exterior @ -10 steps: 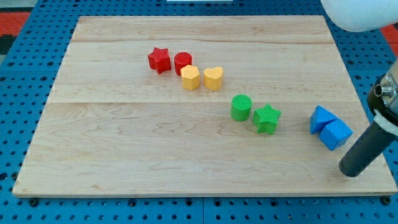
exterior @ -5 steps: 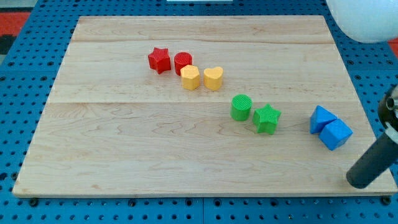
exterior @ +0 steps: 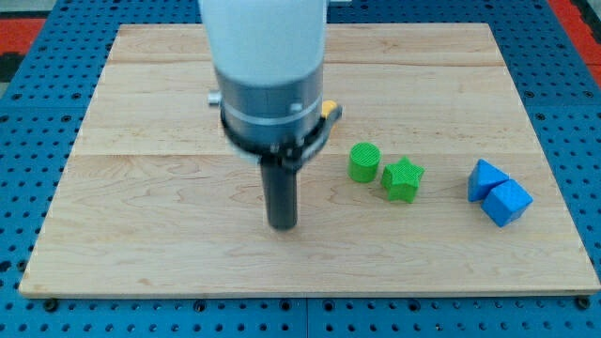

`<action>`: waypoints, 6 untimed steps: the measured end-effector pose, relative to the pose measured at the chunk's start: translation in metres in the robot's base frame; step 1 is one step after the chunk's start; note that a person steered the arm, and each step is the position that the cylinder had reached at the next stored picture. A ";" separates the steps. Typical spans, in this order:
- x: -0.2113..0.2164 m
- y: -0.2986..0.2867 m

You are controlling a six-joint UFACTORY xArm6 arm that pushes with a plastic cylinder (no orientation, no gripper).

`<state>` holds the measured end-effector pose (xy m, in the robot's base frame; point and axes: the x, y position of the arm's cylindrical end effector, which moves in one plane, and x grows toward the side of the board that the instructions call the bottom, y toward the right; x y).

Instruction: Move the green circle above the blue triangle

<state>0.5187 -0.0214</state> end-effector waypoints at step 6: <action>-0.076 0.099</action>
